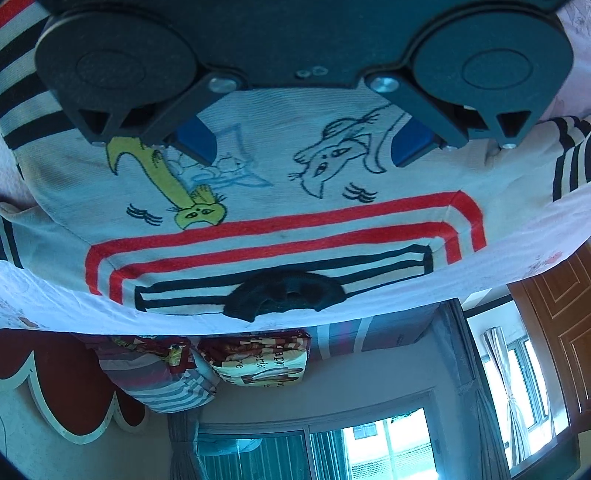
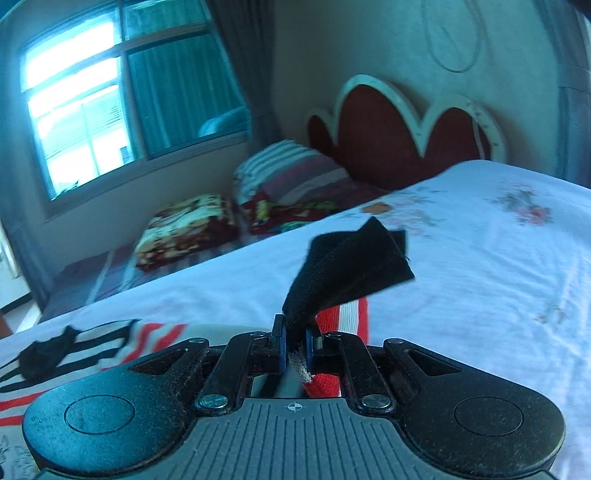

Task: Fold small clothes
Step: 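Carry the cuff with the right tool across the sweater body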

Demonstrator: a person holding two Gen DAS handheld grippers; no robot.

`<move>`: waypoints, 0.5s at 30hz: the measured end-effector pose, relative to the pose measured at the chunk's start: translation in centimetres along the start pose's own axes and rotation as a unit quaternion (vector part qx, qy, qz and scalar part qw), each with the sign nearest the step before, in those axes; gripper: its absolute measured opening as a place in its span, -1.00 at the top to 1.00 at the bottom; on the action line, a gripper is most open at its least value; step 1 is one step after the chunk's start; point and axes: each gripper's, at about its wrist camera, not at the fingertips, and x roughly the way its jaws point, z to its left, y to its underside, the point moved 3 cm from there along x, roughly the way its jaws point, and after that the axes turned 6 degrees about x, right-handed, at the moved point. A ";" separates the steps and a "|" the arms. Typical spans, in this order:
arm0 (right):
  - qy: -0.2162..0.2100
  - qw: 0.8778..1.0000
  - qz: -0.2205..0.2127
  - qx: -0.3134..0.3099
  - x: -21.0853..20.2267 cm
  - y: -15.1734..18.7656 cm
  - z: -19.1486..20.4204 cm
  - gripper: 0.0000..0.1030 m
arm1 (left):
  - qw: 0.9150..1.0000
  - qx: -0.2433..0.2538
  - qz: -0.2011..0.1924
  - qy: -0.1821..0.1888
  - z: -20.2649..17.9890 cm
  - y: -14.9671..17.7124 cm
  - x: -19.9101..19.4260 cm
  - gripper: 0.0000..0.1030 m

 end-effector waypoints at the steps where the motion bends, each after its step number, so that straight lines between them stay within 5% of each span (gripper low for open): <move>1: -0.008 1.000 0.004 -0.005 0.0 0.3 1.1 0.83 | 1.000 0.000 0.001 -0.001 0.5 0.1 0.0 -0.96; 15: -0.097 0.989 0.068 -0.092 1.6 7.9 15.4 0.83 | 0.998 -0.050 0.024 -0.031 9.7 3.2 0.3 -0.96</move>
